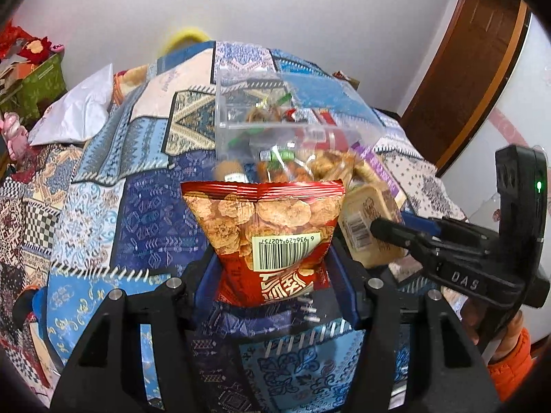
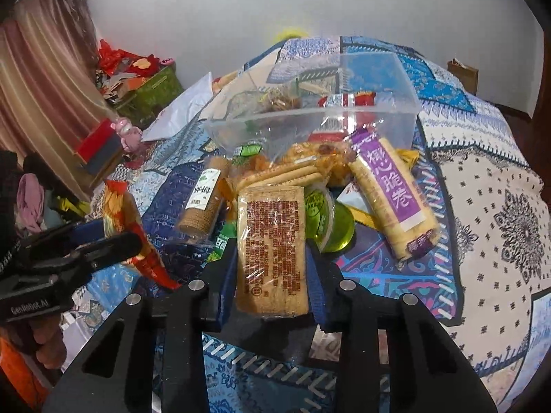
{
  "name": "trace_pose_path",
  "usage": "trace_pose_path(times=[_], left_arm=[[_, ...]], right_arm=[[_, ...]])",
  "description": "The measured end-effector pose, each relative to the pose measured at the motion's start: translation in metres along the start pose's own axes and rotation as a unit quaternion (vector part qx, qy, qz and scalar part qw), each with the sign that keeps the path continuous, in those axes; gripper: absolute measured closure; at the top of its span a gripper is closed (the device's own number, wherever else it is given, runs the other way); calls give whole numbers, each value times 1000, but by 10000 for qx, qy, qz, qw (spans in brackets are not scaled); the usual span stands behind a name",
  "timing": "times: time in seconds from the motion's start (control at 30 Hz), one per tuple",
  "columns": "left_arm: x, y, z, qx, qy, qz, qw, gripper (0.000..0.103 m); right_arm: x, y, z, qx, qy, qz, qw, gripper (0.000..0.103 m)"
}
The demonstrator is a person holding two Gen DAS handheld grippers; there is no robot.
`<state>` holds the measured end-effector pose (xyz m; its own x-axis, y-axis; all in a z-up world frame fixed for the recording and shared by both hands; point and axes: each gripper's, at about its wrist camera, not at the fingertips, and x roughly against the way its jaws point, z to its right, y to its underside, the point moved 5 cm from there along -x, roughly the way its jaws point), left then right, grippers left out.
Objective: Organize snacks
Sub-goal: 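Grasp and lift red chip bag with left tool while right tool lifts square cake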
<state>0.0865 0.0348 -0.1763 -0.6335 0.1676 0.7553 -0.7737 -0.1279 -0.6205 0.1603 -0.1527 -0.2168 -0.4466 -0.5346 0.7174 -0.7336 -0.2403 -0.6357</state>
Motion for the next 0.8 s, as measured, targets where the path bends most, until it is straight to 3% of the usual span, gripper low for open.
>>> trace_pose_path(times=[0.37,0.8], left_arm=[[7,-37,-1,7,-4,338,9994,45],[2,-95,3,-110,-3,703,9975,45]], right_arm=[[30,-26,5,-22,80,485,9988,70],[48,-84,20,-21,232,1080,9939,70]])
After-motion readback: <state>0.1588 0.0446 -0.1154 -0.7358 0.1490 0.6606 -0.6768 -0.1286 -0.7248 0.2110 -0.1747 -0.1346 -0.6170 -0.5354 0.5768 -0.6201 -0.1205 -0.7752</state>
